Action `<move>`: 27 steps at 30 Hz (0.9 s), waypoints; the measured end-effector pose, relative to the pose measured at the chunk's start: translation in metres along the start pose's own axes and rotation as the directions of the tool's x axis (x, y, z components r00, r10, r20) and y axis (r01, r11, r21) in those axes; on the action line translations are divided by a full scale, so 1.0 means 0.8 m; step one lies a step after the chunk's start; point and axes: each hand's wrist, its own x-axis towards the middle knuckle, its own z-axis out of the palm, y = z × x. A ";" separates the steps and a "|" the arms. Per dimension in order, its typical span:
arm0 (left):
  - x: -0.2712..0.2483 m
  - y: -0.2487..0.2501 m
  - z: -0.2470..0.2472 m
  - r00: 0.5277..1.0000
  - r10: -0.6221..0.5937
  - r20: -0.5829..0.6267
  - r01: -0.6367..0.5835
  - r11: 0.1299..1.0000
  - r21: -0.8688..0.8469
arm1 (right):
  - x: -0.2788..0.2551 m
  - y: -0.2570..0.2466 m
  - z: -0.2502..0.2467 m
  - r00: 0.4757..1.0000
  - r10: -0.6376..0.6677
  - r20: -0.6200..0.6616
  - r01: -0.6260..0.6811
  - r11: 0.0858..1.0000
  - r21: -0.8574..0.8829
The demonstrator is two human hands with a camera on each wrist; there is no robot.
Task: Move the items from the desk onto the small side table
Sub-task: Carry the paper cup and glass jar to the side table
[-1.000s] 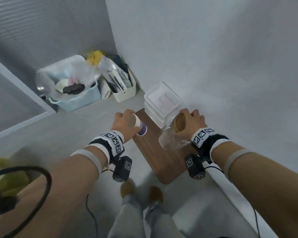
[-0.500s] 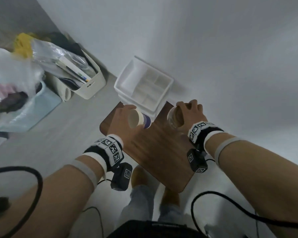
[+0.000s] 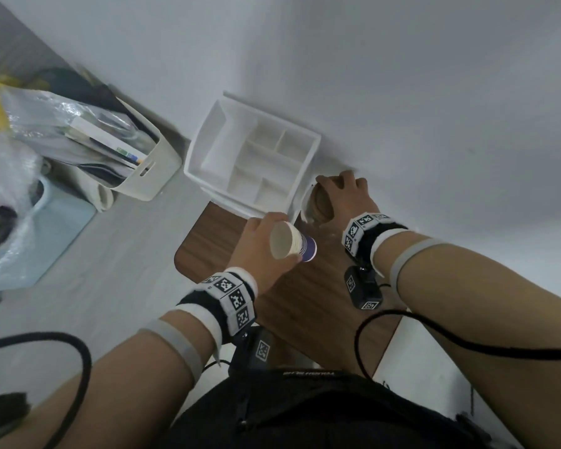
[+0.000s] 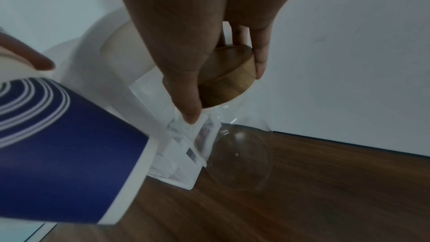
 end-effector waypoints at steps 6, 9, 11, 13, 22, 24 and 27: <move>0.002 -0.014 0.034 0.998 -0.038 0.052 0.038 0.999 0.001 | 0.015 0.003 0.008 0.997 -0.060 -0.041 0.059 0.998 -0.029; 0.004 -0.012 0.044 0.996 -0.053 0.069 0.052 0.999 0.009 | -0.001 0.003 0.007 0.984 -0.108 -0.142 0.093 0.990 -0.108; 0.007 -0.006 0.051 0.996 -0.056 0.062 0.056 0.998 0.014 | -0.025 0.005 0.007 0.958 -0.156 -0.241 0.123 0.982 -0.146; 0.011 0.005 0.058 0.997 -0.057 0.055 0.056 0.998 0.025 | -0.053 0.012 0.014 0.965 -0.177 -0.194 0.155 0.980 -0.125; 0.037 0.043 0.112 0.993 0.059 0.106 -0.053 0.997 -0.050 | -0.091 0.080 0.092 0.988 0.154 -0.021 -0.140 0.939 0.313; 0.049 0.032 0.122 0.995 0.050 0.082 -0.042 0.994 -0.099 | -0.076 0.105 0.112 0.947 0.315 -0.064 -0.265 0.877 0.400; 0.067 0.009 0.130 0.998 0.027 0.064 -0.028 1.000 0.014 | -0.050 0.134 0.134 0.875 0.482 -0.055 -0.368 0.733 0.572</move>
